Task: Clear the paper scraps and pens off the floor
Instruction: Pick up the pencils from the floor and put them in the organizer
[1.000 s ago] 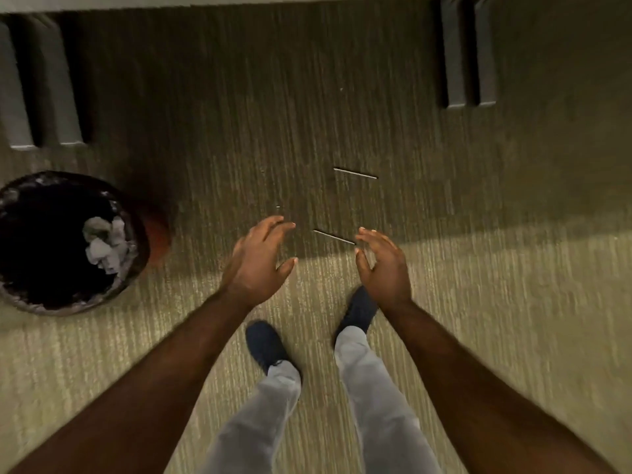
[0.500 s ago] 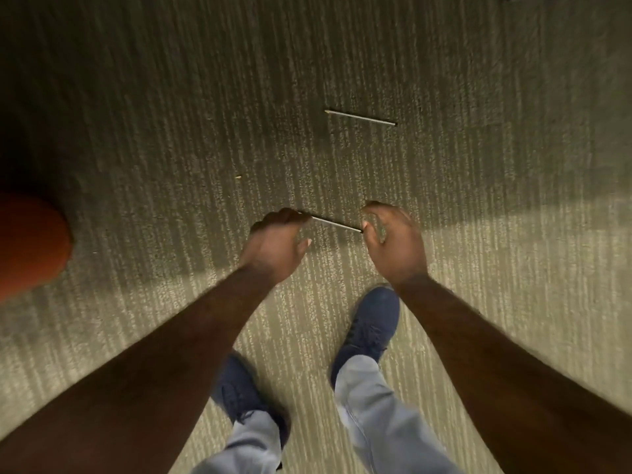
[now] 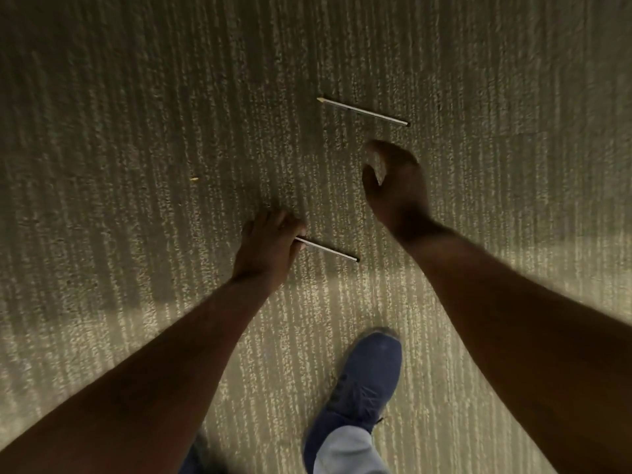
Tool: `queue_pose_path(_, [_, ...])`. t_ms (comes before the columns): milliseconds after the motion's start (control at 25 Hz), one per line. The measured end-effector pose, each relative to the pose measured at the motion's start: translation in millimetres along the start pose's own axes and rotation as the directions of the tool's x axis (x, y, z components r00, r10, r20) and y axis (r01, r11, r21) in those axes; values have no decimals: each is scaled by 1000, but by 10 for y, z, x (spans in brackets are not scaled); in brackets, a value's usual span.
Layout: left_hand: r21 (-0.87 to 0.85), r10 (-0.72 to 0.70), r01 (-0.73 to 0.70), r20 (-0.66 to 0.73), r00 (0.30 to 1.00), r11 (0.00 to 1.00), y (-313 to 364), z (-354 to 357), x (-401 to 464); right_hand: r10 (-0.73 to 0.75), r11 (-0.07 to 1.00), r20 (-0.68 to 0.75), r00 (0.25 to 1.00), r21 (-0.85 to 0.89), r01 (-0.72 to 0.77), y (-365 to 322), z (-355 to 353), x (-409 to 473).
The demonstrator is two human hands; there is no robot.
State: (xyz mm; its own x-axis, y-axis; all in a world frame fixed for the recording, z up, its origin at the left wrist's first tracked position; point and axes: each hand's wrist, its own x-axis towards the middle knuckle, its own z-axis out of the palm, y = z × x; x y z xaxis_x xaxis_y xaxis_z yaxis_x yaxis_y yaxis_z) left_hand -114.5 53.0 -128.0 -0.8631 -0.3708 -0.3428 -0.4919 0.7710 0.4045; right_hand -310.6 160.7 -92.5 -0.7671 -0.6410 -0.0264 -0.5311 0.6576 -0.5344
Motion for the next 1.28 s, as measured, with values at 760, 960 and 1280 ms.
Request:
queue_pose_path(760, [-267, -17, -21, -140, 990, 964, -217, -627, -638, 216, 911, 206, 954, -395, -121, -142, 119, 192])
queue_pose_path(960, [-475, -52, -22, -141, 989, 880, -18, -1602, -893, 138, 985, 129, 982, -125, -122, -931, -606, -357])
queue_pose_path(1280, [-780, -332, 131, -104, 937, 612, 521, -3606, -1814, 8, 977, 99, 995, 212, -28, -2867, -2309, -754])
